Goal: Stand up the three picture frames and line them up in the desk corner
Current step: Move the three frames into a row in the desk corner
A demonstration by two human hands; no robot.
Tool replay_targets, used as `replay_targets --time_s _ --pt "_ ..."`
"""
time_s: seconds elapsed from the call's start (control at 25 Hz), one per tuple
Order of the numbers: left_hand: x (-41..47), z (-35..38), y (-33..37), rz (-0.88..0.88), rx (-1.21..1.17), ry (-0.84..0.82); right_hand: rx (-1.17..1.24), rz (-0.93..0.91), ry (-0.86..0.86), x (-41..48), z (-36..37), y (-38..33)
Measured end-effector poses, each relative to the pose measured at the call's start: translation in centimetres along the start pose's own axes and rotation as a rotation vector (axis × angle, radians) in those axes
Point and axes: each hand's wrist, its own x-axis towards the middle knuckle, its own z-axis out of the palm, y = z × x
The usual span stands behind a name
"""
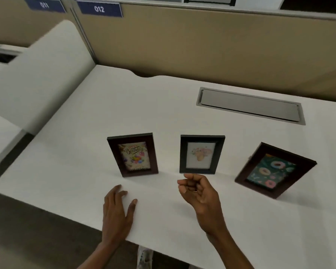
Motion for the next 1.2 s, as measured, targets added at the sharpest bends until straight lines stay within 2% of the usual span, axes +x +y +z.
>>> replay_targets --time_s 0.16,0.6,0.88,1.2 --pt "5.0 -2.9 -5.5 -0.088 0.041 -0.002 -0.094 -0.002 -0.155 3.5 5.3 0.1" --pt "18.8 -4.6 -8.4 -0.011 0.100 -0.086 -0.028 0.031 -0.151 13.0 10.3 3.1" --pt "20.0 -4.6 -9.3 0.054 0.173 -0.042 0.131 0.050 -0.294 16.2 11.1 3.6" --pt "22.2 -4.2 -10.3 -0.066 0.144 0.035 0.121 0.097 -0.245 18.3 13.4 4.0"
